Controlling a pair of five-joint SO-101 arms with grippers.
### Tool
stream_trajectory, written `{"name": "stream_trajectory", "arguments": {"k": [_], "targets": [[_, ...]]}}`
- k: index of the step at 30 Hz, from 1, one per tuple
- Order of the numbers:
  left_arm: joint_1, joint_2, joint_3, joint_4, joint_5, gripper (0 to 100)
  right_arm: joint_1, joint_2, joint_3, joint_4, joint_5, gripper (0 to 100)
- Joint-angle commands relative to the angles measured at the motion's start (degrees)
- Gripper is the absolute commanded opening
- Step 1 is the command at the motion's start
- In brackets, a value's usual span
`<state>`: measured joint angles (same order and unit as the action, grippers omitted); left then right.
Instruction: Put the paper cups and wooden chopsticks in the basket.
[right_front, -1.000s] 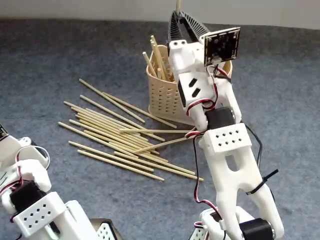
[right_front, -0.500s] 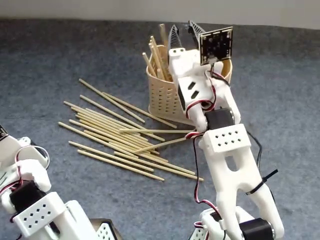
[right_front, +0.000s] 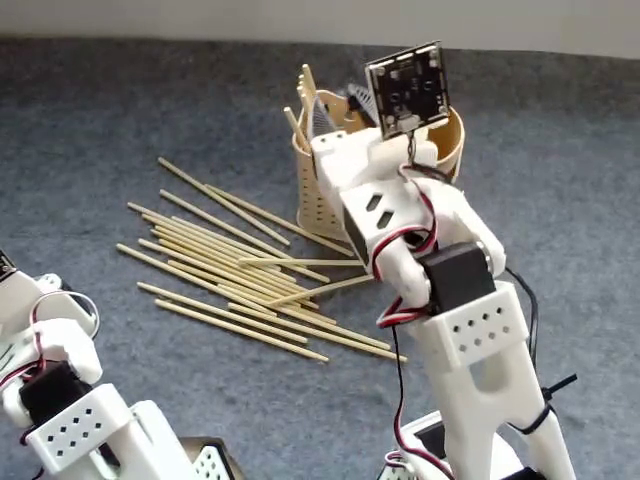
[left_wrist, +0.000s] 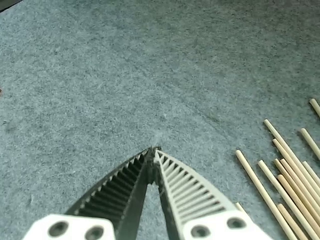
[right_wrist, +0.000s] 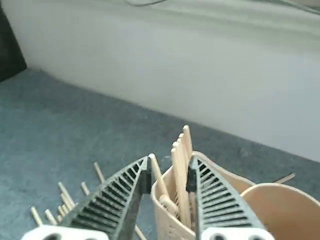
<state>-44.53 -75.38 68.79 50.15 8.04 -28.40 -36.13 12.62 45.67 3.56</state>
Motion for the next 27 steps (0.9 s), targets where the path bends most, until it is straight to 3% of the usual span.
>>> {"name": "stream_trajectory", "arguments": {"k": [1, 11, 20, 27], "targets": [[0.8, -0.7, -0.5, -1.1, 0.5, 1, -5.3, -2.2, -7.7, 11.0, 0.1, 13.0], [0.8, -0.7, -0.4, -1.1, 0.5, 1, -18.1, -2.1, 6.5, 14.8, 0.1, 13.0], [0.8, -0.7, -0.3, -1.1, 0.5, 1, -27.2, -2.1, 26.7, 2.1, 0.1, 12.5], [1.1, -0.7, -0.3, -1.1, 0.5, 1, -32.1, -1.7, 31.7, -3.6, 0.2, 9.9]]}}
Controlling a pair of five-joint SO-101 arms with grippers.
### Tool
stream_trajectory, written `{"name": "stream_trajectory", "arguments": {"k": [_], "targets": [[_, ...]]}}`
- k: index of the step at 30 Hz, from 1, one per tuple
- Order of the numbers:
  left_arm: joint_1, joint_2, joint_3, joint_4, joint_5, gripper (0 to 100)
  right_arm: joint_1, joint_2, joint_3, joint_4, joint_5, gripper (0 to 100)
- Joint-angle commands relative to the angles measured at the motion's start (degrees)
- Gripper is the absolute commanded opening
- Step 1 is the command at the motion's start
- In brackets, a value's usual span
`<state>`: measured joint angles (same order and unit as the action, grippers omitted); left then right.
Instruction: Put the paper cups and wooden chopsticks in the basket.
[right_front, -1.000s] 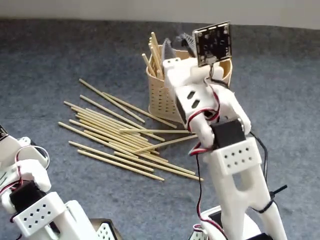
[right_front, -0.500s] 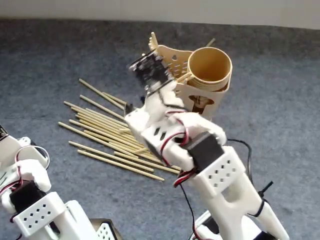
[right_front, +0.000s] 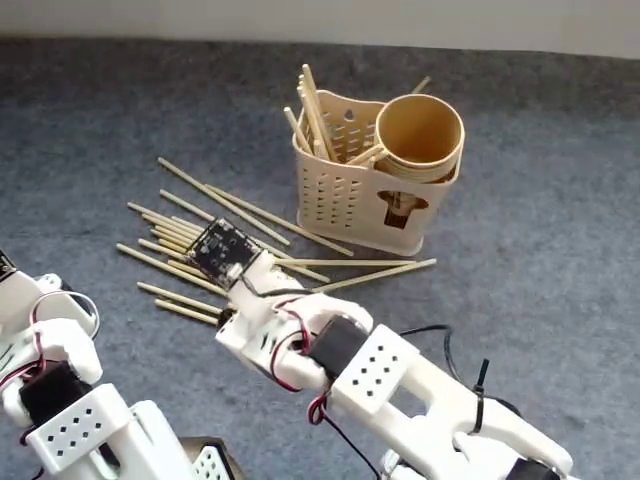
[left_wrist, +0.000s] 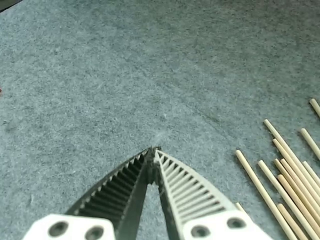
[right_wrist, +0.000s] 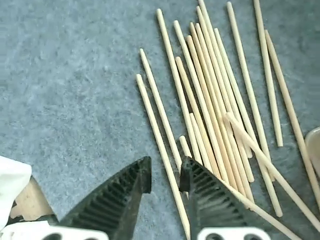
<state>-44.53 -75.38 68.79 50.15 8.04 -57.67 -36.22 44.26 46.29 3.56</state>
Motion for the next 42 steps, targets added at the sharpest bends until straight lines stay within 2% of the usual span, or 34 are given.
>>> {"name": "stream_trajectory", "arguments": {"k": [1, 6, 9, 21, 38, 42], "targets": [[1.1, -0.7, -0.3, -1.1, 0.5, 1, -3.3, -0.8, 0.1, -4.5, 0.2, 9.9], [1.0, -0.7, -0.3, -1.1, 0.5, 1, -3.6, 10.5, -1.4, -5.1, 0.4, 9.9], [1.0, -0.7, -0.3, -1.1, 0.5, 1, -3.6, 18.1, -5.7, -5.3, 3.0, 9.8], [1.0, -0.7, -0.3, -1.1, 0.5, 1, -3.5, 39.6, -22.1, -5.1, 3.3, 9.5], [1.0, -0.7, -0.3, -1.1, 0.5, 1, -1.5, 49.3, -24.7, -5.1, 6.9, 9.2], [0.9, -0.7, -0.3, -1.1, 0.5, 1, -0.8, 49.2, -24.3, -4.7, 9.4, 2.6]]}}
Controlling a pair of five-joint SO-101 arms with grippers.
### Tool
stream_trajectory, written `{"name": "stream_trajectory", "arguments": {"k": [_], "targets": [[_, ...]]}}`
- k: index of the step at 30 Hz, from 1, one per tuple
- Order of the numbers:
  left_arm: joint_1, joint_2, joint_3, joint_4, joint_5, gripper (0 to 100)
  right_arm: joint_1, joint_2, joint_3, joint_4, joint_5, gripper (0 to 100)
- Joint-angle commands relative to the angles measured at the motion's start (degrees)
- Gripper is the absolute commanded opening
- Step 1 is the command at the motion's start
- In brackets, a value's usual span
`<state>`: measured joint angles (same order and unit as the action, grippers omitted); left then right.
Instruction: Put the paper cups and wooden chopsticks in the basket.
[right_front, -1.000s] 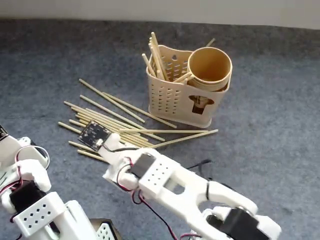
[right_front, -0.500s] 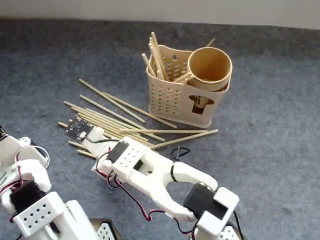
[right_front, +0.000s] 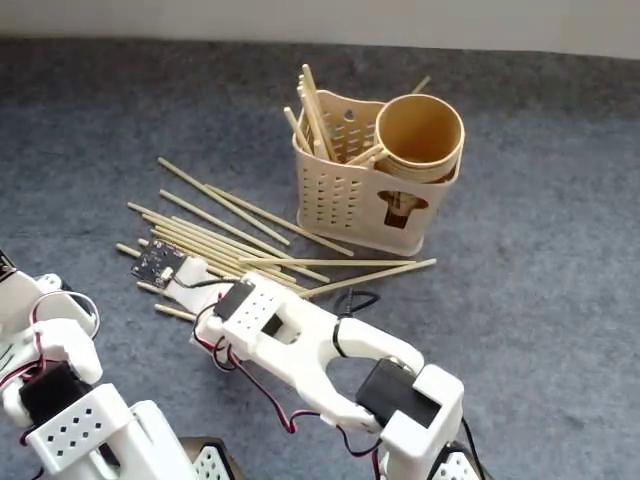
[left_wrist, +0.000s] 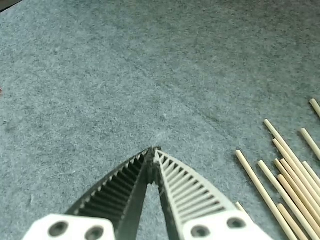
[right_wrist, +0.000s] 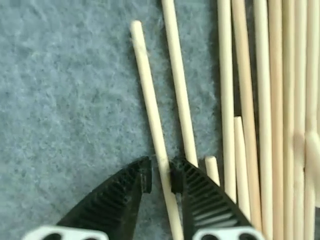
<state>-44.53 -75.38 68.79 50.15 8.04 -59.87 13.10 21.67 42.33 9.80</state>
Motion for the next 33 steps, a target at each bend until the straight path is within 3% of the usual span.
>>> {"name": "stream_trajectory", "arguments": {"k": [1, 18, 27, 33], "targets": [[0.9, -0.7, -0.3, -1.1, 0.5, 1, 1.6, -0.1, -1.8, 0.7, 5.2, 2.2], [0.9, -0.7, -0.3, -1.1, 0.5, 1, 7.3, -0.8, -12.7, 28.1, 8.0, 0.4], [1.1, -0.7, -0.2, -1.1, 0.5, 1, 8.0, -14.5, -8.5, 28.3, 8.0, 0.4], [1.1, -0.7, -0.2, -1.1, 0.5, 1, 8.7, -24.7, -0.9, 22.5, 7.6, 0.4]]}}
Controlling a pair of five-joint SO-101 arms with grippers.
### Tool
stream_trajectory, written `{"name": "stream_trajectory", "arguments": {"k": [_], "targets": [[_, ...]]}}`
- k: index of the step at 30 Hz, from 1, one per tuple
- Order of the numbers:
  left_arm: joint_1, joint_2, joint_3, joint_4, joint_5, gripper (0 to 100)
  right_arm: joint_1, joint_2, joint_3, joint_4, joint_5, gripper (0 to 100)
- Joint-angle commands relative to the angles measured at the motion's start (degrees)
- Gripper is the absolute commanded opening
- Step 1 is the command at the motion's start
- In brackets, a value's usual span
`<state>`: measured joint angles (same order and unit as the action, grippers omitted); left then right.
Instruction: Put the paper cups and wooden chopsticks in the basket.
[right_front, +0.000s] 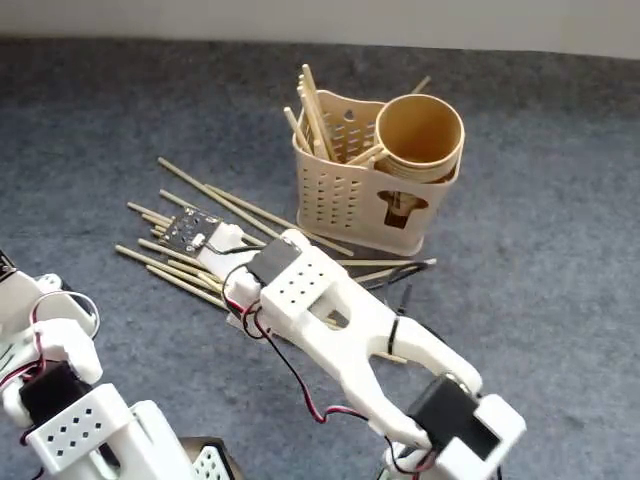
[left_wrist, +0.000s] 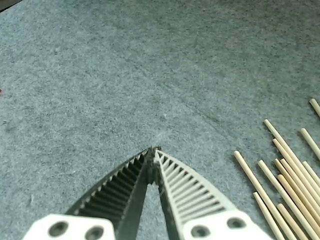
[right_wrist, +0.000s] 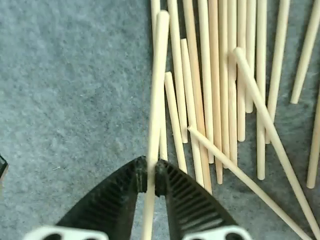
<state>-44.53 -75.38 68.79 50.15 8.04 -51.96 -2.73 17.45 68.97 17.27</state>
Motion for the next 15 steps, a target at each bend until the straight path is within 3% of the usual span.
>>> {"name": "stream_trajectory", "arguments": {"k": [1, 15], "targets": [[1.2, -0.7, -0.2, -1.1, 0.5, 1, 0.8, -11.1, 4.7, -5.0, 0.1, 0.4], [1.2, -0.7, -0.2, -1.1, 0.5, 1, 8.7, -42.2, 11.6, -8.0, 0.0, 0.4]]}}
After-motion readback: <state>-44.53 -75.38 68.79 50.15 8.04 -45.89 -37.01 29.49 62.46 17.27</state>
